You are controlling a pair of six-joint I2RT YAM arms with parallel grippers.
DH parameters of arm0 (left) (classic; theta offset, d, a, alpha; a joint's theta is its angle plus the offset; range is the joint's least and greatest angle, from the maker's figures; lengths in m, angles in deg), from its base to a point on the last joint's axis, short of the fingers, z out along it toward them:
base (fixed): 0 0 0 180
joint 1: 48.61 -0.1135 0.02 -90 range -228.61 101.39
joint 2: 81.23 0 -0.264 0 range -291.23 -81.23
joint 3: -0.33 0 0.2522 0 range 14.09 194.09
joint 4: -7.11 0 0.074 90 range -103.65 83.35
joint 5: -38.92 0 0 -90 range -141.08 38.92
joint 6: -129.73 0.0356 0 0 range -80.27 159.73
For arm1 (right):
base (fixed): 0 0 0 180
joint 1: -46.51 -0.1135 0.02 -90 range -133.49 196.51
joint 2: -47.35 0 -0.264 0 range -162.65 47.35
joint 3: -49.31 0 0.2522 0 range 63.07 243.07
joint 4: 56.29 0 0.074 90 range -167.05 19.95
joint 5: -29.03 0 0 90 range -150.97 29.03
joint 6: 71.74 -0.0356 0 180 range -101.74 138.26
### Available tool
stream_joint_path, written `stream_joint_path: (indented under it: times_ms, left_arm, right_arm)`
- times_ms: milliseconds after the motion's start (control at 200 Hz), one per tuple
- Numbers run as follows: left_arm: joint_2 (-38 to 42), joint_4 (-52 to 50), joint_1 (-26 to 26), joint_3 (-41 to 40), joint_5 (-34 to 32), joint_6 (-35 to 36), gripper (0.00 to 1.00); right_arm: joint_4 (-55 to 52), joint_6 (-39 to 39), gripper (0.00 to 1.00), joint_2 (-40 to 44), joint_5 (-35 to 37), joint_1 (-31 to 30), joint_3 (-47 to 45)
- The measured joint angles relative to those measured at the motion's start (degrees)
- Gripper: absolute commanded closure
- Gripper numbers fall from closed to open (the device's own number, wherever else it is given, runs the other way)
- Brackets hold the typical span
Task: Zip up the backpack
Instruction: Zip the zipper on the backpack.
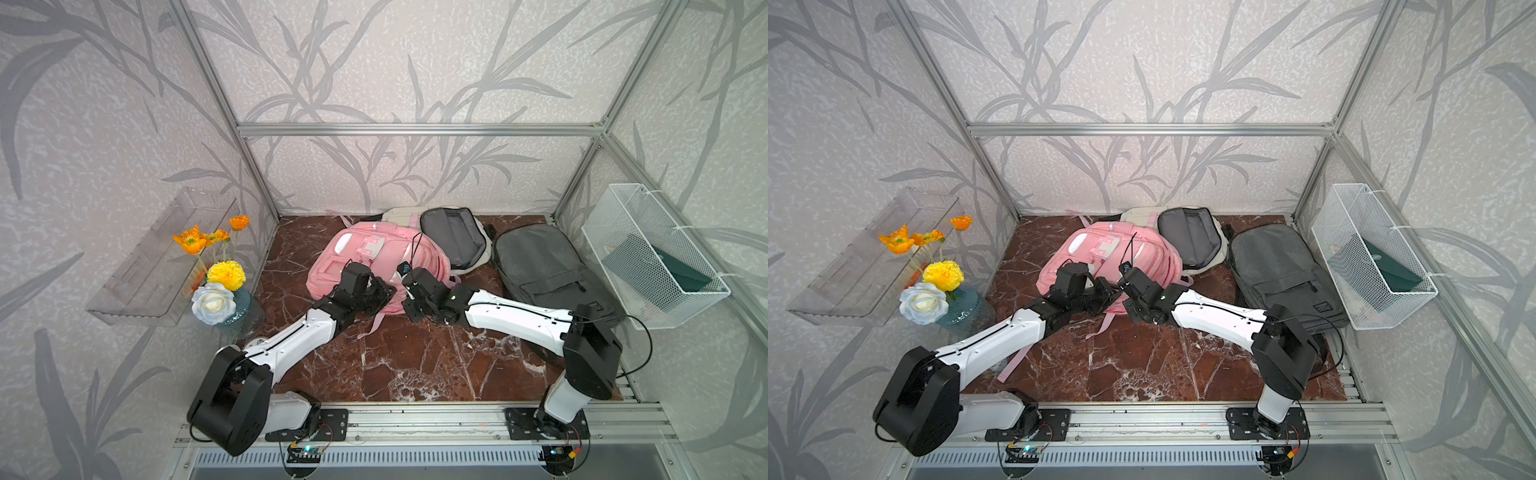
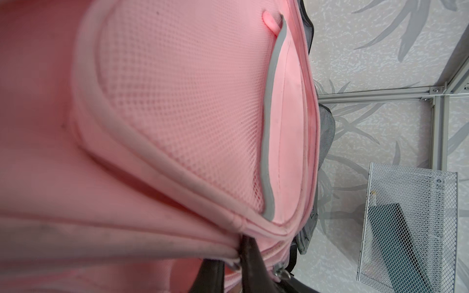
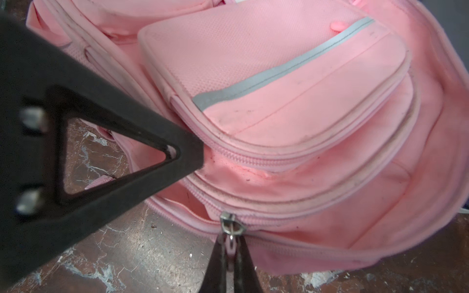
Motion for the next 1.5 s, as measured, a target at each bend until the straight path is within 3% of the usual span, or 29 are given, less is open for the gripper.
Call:
stream_joint_path:
  times_ms: [350,570,680,765,865,1354,1419,1499]
  left_arm:
    - [7.8,-2.8,-1.4,-0.9,-4.4,1.4,1.00]
    - [9.2,-4.1,-1.8,-1.3,-5.3,2.6,1.00]
    - [9.2,-4.3,-2.0,-1.3,-5.0,2.7,0.85]
    - [9.2,-4.9,-2.4,-1.3,-4.7,2.8,0.67]
    - [9.2,-5.0,-2.4,-1.5,-4.3,1.4,0.57]
    - [9.2,-4.9,-0.7,-1.5,-4.6,-2.1,0.52]
    - [9.2,-4.9,-0.7,-1.5,-4.6,-2.2,0.57]
    - [9.1,-5.2,-0.7,-1.4,-4.7,-2.1,0.73]
  right_arm:
    - [0.0,-1.9,1.00,3.2,-7.7,7.8,0.0]
    - [-0.3,-2.2,1.00,3.2,-11.2,8.6,0.3]
    - [-0.6,-1.9,1.00,3.1,-12.3,8.7,0.9]
    - [-1.1,-1.2,1.00,2.9,-11.7,7.8,1.9]
    - [-1.5,-0.6,1.00,2.6,-10.3,6.4,3.2]
    - [-1.7,-1.0,1.00,-2.4,-8.7,0.3,6.6]
    - [-1.5,-0.9,1.00,-2.5,-8.7,-0.2,6.6]
    - [-1.3,-0.9,1.00,-2.5,-8.5,-0.2,6.7]
